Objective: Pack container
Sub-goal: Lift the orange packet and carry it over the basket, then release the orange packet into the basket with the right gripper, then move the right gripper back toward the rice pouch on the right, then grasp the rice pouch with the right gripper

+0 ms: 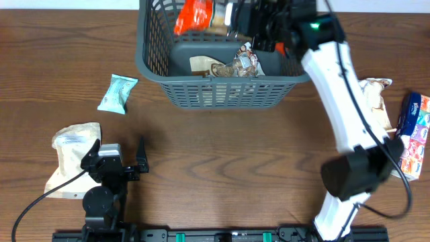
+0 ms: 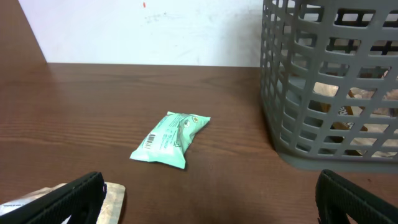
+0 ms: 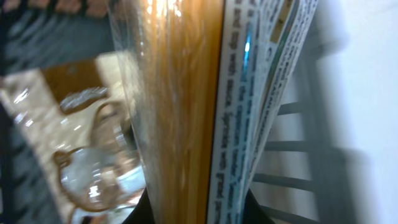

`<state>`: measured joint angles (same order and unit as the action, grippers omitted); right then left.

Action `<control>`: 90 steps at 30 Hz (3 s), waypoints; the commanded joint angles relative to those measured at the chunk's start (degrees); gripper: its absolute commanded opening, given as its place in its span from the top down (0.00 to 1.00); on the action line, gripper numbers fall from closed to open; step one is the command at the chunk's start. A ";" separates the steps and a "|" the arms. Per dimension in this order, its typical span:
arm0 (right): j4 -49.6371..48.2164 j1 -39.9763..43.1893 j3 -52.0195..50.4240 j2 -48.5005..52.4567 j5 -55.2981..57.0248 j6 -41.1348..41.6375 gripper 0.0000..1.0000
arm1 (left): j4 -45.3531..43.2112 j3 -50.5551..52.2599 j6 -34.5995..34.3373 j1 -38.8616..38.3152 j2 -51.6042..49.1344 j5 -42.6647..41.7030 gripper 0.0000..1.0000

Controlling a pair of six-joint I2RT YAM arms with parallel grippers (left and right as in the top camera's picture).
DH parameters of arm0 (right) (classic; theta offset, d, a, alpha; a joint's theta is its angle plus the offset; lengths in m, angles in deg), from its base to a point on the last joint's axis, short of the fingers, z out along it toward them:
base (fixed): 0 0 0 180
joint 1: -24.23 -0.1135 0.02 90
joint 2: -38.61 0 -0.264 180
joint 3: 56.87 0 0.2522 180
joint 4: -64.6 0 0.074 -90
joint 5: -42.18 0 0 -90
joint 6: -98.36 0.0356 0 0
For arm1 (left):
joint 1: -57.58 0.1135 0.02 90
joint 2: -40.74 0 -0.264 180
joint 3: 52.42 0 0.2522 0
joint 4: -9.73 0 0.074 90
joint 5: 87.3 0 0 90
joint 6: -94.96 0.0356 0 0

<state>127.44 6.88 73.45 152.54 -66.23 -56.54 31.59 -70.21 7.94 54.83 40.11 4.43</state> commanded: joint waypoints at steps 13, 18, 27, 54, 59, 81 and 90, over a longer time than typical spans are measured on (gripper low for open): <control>6.23 -1.84 2.05 5.70 -2.23 -1.33 0.98 | 0.37 1.75 -0.33 -0.24 0.39 0.42 0.01; 7.78 -1.88 2.05 5.70 -3.82 6.54 0.59 | 0.37 1.75 -0.31 -0.24 0.39 0.44 0.01; 7.54 -1.88 2.05 5.66 -5.46 14.36 0.31 | 0.37 1.75 -0.31 -0.24 0.39 0.44 0.01; 21.24 27.76 31.91 -0.90 19.06 73.33 0.41 | 0.37 1.75 -0.31 -0.24 0.39 0.42 0.01; 29.31 39.04 31.74 -0.76 19.06 72.70 0.39 | 0.37 1.75 -0.31 -0.24 0.39 0.44 0.01; 26.84 46.25 -2.08 -0.68 10.86 49.77 0.10 | 0.35 1.75 -0.31 -0.24 0.39 0.46 0.01; 13.97 47.95 -20.98 -0.68 9.97 48.33 0.02 | 0.35 1.75 -0.31 -0.22 0.39 0.46 0.01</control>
<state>143.02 53.77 55.77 152.17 -55.22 -6.75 31.62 -70.21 7.94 54.83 40.11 4.43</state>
